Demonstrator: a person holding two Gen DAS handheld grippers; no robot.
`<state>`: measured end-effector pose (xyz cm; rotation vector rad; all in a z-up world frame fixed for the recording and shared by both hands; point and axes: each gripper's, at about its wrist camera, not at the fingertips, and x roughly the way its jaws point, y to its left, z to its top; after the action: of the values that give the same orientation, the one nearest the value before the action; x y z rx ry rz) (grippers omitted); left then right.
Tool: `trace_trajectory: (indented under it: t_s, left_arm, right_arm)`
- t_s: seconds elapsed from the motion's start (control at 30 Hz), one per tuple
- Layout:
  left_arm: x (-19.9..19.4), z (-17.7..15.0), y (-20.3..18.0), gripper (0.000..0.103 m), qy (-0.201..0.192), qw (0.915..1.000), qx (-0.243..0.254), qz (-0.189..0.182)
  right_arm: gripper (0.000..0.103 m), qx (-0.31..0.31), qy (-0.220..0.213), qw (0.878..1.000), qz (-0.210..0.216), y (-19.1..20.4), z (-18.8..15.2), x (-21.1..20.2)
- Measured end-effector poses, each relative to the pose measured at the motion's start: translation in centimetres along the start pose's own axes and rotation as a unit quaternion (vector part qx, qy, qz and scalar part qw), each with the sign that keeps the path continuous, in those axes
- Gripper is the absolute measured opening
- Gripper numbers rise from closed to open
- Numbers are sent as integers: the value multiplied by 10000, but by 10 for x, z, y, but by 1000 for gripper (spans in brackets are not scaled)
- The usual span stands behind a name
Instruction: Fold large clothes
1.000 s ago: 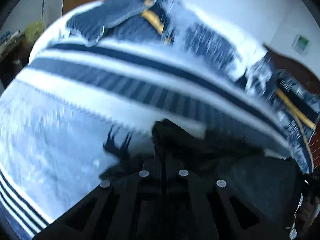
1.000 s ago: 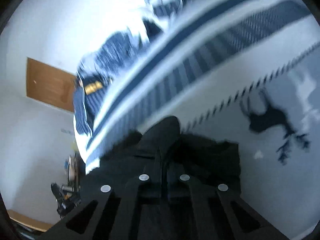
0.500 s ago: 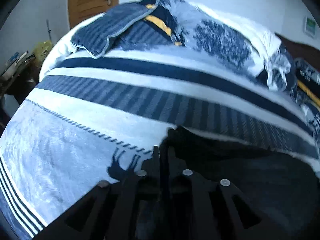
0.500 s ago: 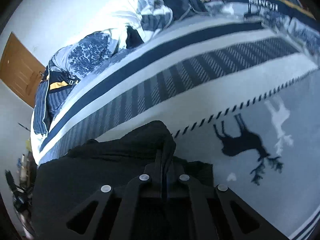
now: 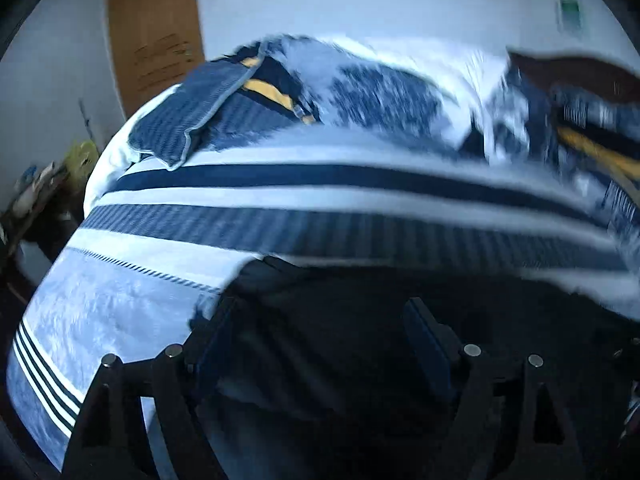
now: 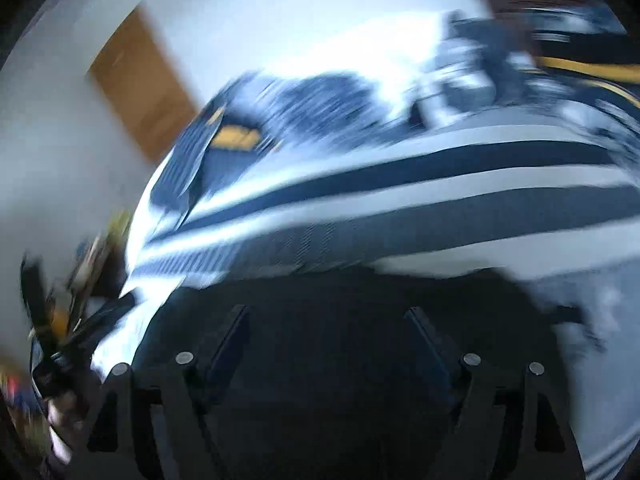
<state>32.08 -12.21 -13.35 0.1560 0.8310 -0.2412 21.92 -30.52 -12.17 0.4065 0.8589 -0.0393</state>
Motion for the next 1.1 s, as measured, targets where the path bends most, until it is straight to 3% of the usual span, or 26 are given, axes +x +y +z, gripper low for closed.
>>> trace_trajectory:
  t_s: [0.13, 0.3, 0.4, 0.5, 0.6, 0.7, 0.8, 0.9, 0.97, 1.03, 1.1]
  left_arm:
    - [48, -9, 2, 83, 522, 9979, 61, 384]
    - [70, -17, 59, 85, 620, 9941, -860, 229]
    - [80, -23, 79, 86, 674, 9907, -1099, 439]
    - [88, -26, 97, 86, 846, 9861, -1392, 329]
    - [62, -29, 117, 86, 638, 9829, -1692, 351]
    - [7, -47, 140, 86, 140, 9839, -1773, 149]
    - [-36, -86, 163, 87, -94, 9835, -1808, 38]
    - [-52, -127, 176, 87, 22, 9848, -1735, 10]
    - [-51, -147, 185, 87, 245, 9808, -1932, -111]
    - [-59, -149, 191, 87, 78, 9745, -2208, -404]
    - [-65, -152, 192, 87, -33, 9742, -2239, -291]
  right_arm:
    - [80, -156, 772, 9968, -156, 11, -8, 63]
    - [78, 321, 549, 9957, -668, -49, -16, 52]
    - [78, 734, 432, 9933, -782, -96, -19, 42]
    - [78, 890, 397, 9868, -1297, -125, -25, 38]
    - [77, 1324, 521, 9812, -1305, -144, -27, 24]
    - [79, 1580, -162, 9851, -664, -143, -36, -28]
    - [80, 1665, -529, 9835, -469, -144, -74, -80]
    - [80, 1958, -480, 9781, -513, -164, -125, -109]
    - [80, 2412, -249, 9695, -346, -177, -147, -111]
    - [80, 2519, -222, 9675, -85, -181, -150, -111]
    - [80, 2397, -117, 9703, -305, -185, -143, -101]
